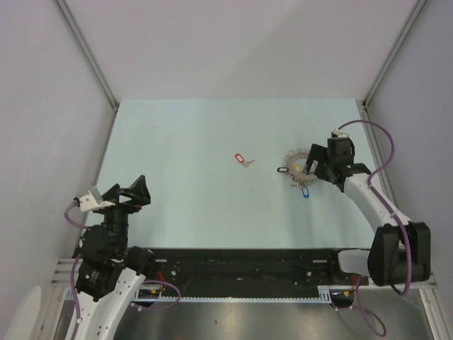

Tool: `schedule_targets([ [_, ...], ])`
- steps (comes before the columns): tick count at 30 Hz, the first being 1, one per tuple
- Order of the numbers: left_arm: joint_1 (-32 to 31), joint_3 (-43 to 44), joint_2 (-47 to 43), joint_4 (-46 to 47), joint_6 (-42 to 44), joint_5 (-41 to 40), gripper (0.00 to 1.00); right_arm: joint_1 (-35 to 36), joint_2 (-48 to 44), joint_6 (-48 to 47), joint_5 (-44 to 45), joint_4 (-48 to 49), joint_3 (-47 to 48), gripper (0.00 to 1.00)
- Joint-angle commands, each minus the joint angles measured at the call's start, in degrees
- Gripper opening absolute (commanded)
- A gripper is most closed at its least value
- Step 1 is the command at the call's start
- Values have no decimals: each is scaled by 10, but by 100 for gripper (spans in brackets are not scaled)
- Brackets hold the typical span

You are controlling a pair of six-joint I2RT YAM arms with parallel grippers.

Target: Put the keys on the keyring

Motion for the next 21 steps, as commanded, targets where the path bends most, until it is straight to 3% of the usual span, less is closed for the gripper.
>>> schedule_targets([
  [1, -1, 0, -82, 15, 13, 7, 100, 6, 87, -36, -47, 65, 47, 100],
  [13, -1, -2, -80, 16, 18, 8, 100, 28, 280, -110, -117, 111, 159, 97],
  [21, -5, 0, -82, 15, 19, 12, 100, 57, 328, -125, -129, 30, 177, 100],
])
